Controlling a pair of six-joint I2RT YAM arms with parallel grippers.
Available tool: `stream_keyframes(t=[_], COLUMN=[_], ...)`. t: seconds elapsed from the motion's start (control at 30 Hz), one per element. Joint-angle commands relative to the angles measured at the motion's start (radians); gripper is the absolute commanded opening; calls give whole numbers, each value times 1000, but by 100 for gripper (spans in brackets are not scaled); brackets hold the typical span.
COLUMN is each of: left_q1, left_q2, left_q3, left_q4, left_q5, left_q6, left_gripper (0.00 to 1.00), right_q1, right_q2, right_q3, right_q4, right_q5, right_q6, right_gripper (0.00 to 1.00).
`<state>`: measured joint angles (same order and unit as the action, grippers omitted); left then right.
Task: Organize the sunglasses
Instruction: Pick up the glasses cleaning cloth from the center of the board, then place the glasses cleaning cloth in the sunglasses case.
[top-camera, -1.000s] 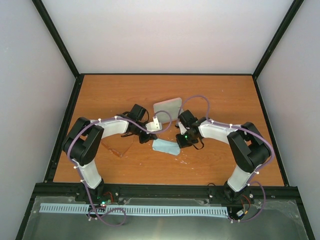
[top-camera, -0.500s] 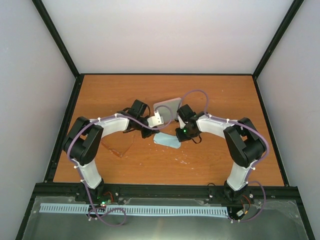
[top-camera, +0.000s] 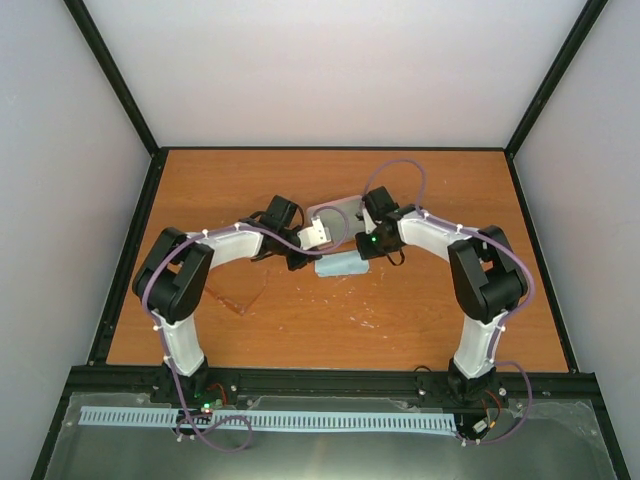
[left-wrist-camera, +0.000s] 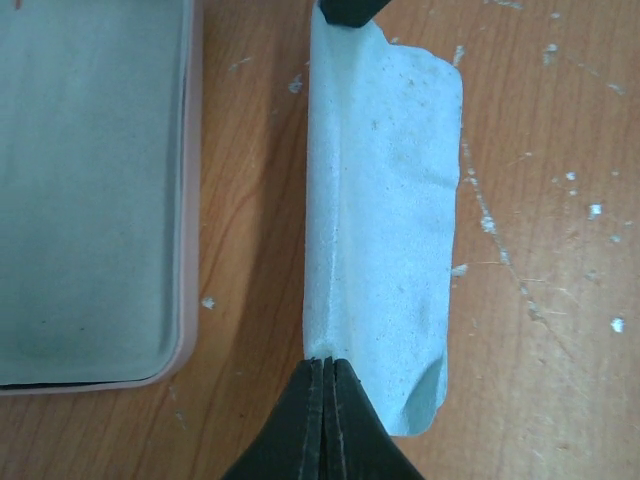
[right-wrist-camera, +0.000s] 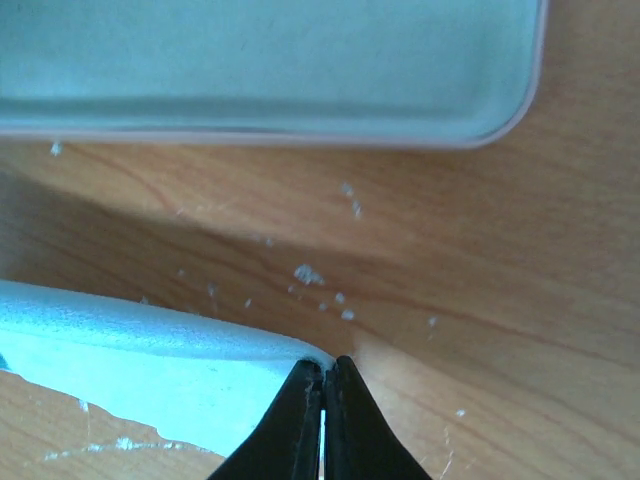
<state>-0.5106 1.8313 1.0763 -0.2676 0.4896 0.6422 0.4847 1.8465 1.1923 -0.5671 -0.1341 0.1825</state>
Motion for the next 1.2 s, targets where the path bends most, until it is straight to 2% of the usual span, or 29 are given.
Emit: stream_keyframes(t=[0.0, 0.53, 1.17], left_q1=[13, 59, 72], left_q2=[23, 62, 104], left_q3=[43, 124, 165], left_q4=[70, 134, 157], left_q5=[-54, -44, -31], left_q6=[-26, -47, -59], left_gripper=[1, 1, 1], right_q1=[-13, -45, -78], right_q2=[40, 149, 235], right_q3=[58, 289, 420], right_q4=[-27, -117, -154], right_q5=[6, 20, 18], right_q6=[-36, -94, -126], right_gripper=[3, 3, 3])
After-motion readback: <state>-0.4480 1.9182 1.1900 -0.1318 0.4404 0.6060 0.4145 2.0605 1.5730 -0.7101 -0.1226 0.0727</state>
